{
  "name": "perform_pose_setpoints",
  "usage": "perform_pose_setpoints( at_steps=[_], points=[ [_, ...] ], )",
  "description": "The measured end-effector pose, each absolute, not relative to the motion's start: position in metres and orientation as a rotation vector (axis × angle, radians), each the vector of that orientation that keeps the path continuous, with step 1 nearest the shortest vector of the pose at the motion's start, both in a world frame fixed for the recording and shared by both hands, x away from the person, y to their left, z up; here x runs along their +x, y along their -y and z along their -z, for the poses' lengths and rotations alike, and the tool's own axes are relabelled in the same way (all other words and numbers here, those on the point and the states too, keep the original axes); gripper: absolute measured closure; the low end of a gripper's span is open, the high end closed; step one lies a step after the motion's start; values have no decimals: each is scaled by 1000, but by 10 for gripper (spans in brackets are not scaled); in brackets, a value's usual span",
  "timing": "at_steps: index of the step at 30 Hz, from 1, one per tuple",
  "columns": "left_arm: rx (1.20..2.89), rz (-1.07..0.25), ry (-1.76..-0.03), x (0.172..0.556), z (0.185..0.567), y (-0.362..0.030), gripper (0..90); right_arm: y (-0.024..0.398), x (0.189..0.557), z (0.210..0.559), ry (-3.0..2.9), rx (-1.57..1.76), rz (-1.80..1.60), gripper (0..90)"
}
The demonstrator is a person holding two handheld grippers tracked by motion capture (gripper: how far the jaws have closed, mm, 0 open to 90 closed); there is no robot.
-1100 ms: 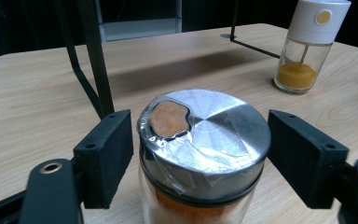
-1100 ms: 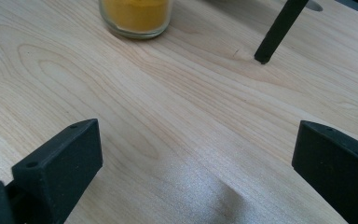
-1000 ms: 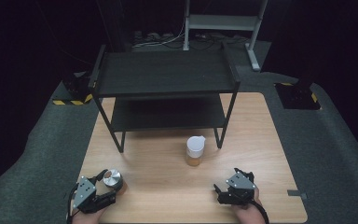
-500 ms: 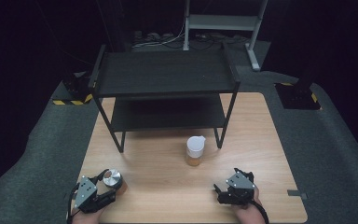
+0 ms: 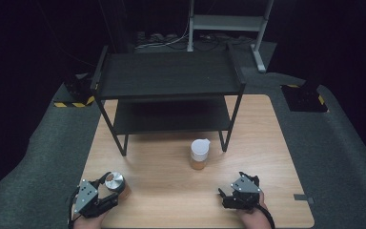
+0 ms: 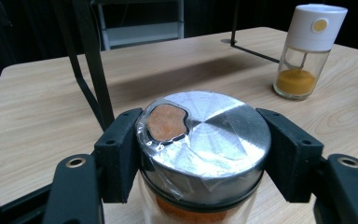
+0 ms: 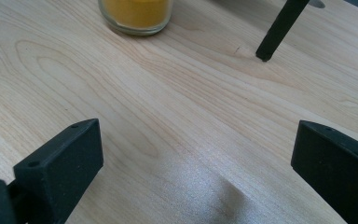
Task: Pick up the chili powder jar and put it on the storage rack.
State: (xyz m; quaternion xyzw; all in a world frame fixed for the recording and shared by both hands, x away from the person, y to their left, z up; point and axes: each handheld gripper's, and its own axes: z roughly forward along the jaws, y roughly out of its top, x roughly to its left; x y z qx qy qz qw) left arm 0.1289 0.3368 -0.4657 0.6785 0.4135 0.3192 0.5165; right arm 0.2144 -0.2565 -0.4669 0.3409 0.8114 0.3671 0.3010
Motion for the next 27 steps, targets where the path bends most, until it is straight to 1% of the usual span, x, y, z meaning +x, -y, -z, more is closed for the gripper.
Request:
perform_pose_setpoints(
  at_steps=[7, 11, 15, 27],
  points=[
    [1600, -758, -983, 125, 456, -335, 350, 257, 214, 467, -2154, 891, -975, 15],
    [1581, -782, -979, 121, 447, -332, 350, 257, 214, 468, -2151, 892, -978, 15],
    [1559, -779, -979, 120, 442, -332, 350, 257, 214, 468, -2153, 888, -975, 15],
    [1537, -777, -916, 123, 414, -328, 350, 260, 215, 467, -2153, 908, -984, 15]
  ],
)
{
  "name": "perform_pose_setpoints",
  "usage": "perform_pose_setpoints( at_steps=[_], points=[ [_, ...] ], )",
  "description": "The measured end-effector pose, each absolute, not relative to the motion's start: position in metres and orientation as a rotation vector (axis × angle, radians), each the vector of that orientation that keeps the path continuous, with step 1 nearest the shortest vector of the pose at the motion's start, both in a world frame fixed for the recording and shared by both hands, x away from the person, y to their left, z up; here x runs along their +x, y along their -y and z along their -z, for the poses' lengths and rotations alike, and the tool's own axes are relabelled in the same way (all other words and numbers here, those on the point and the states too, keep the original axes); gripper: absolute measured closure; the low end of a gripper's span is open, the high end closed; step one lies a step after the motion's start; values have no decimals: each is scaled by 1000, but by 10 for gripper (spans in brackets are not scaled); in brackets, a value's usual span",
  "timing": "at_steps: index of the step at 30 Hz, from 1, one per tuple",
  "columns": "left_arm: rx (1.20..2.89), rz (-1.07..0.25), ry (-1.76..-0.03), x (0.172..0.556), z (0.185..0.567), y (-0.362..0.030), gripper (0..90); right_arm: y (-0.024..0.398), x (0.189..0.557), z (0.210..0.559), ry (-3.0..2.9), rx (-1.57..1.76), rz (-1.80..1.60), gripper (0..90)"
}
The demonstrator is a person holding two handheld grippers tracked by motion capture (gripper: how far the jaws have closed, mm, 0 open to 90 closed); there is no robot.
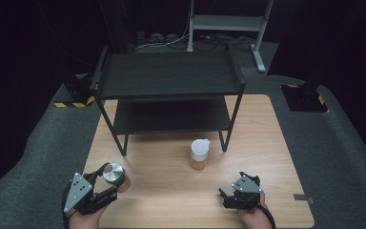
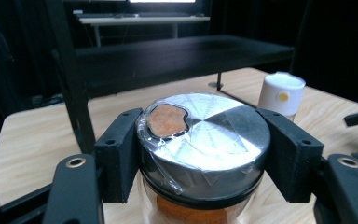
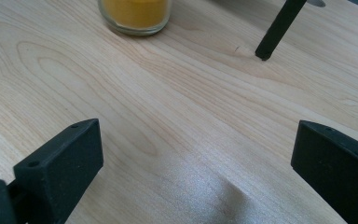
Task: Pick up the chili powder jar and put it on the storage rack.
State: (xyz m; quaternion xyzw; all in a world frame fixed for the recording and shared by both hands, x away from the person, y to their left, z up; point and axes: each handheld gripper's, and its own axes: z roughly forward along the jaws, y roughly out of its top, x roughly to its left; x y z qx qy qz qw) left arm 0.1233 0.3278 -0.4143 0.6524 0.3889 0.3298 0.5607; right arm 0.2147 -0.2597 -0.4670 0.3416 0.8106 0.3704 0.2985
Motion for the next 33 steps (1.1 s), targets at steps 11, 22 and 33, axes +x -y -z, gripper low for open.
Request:
perform_pose_setpoints(
  at_steps=[11, 22, 33],
  points=[
    [1520, -808, -871, 129, 390, -323, 349, 260, 214, 467, -2150, 909, -985, 14],
    [1489, -817, -847, 138, 369, -320, 349, 260, 215, 467, -2154, 913, -986, 15],
    [1462, -843, -811, 148, 349, -313, 350, 260, 215, 467, -2156, 911, -984, 15]
  ],
)
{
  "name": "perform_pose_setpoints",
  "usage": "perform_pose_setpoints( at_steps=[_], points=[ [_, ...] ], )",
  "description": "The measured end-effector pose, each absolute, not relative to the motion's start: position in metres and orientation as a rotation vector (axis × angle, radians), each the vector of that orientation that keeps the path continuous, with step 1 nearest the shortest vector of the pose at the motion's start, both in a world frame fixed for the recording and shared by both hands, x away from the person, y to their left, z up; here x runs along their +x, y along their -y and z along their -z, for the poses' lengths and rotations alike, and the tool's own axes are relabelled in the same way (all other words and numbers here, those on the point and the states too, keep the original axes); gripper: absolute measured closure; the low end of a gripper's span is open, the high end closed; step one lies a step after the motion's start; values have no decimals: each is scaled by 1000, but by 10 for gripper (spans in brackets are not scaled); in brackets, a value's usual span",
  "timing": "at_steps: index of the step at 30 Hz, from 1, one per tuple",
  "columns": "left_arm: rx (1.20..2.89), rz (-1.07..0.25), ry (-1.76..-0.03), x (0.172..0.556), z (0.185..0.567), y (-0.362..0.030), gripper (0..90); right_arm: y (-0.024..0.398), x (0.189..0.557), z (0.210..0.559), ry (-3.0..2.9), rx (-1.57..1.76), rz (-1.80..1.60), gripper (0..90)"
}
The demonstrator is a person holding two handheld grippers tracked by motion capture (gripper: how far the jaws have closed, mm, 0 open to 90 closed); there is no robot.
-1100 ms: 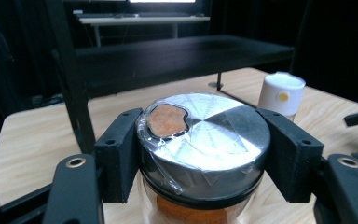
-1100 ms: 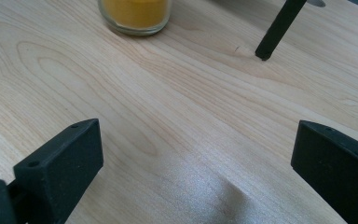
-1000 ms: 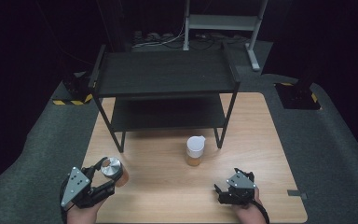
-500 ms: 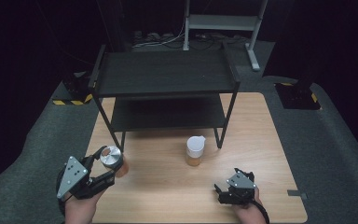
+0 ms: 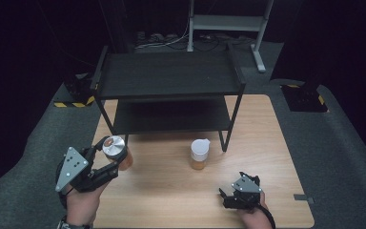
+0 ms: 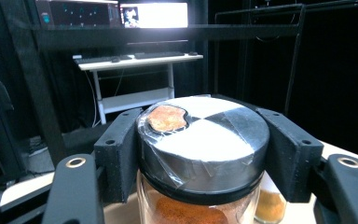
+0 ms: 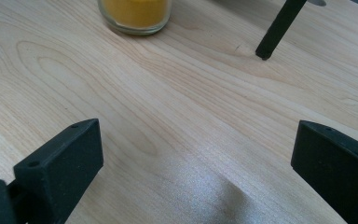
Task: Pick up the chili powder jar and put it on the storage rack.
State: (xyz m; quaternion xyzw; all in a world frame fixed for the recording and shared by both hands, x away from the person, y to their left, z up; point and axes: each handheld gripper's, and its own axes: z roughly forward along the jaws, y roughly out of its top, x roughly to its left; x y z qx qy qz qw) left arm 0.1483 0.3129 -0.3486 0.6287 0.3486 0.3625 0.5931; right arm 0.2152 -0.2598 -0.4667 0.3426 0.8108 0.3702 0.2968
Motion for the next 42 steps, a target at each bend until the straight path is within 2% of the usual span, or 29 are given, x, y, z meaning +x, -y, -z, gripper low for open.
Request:
perform_pose_setpoints(
  at_steps=[42],
  points=[
    [1339, -887, -711, 198, 260, -292, 349, 263, 216, 467, -2161, 903, -997, 15]
  ],
)
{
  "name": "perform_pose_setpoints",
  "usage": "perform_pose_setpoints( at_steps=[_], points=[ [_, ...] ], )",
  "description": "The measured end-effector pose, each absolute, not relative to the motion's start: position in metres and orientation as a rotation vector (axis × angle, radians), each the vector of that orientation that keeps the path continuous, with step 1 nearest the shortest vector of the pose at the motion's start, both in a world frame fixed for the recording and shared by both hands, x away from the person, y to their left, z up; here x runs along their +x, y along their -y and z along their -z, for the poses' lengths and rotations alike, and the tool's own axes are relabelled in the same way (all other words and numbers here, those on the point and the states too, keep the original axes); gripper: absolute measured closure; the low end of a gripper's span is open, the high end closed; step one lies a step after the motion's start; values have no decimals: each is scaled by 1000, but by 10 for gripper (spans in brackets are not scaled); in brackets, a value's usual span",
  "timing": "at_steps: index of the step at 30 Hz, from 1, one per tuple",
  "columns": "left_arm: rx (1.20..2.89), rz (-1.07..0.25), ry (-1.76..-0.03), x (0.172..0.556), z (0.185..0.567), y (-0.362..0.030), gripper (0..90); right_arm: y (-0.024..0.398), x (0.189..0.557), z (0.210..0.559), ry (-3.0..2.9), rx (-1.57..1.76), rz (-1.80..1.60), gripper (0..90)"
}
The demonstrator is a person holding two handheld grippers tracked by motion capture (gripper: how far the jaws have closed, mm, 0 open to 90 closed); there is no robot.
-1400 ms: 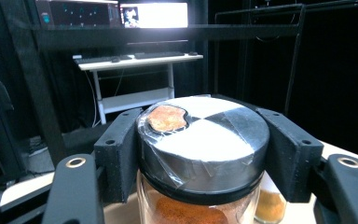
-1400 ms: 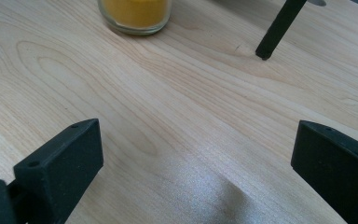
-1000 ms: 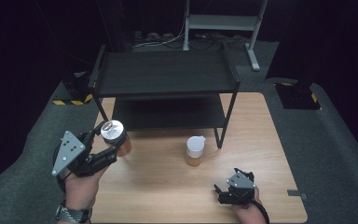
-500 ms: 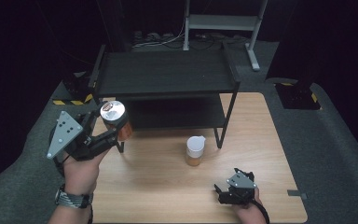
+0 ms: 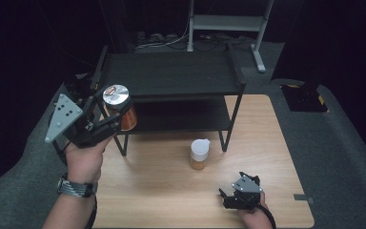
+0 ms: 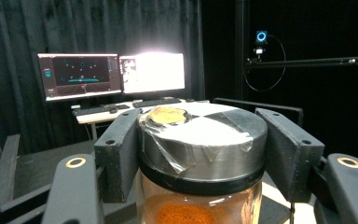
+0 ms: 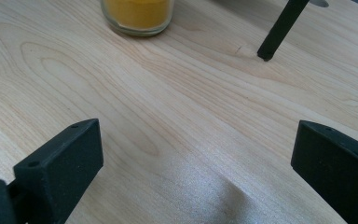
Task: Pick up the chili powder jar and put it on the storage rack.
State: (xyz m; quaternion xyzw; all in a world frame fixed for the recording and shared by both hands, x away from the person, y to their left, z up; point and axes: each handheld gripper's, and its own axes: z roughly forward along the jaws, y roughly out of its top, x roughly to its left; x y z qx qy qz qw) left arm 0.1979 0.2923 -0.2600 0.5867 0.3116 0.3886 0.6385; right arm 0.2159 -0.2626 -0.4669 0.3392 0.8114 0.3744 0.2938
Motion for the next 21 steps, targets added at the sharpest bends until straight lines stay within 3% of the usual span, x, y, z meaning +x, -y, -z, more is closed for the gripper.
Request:
perform_pose_setpoints(
  at_steps=[21],
  points=[
    [1286, -915, -702, 243, 239, -274, 349, 266, 216, 467, -2160, 906, -1013, 15]
  ],
)
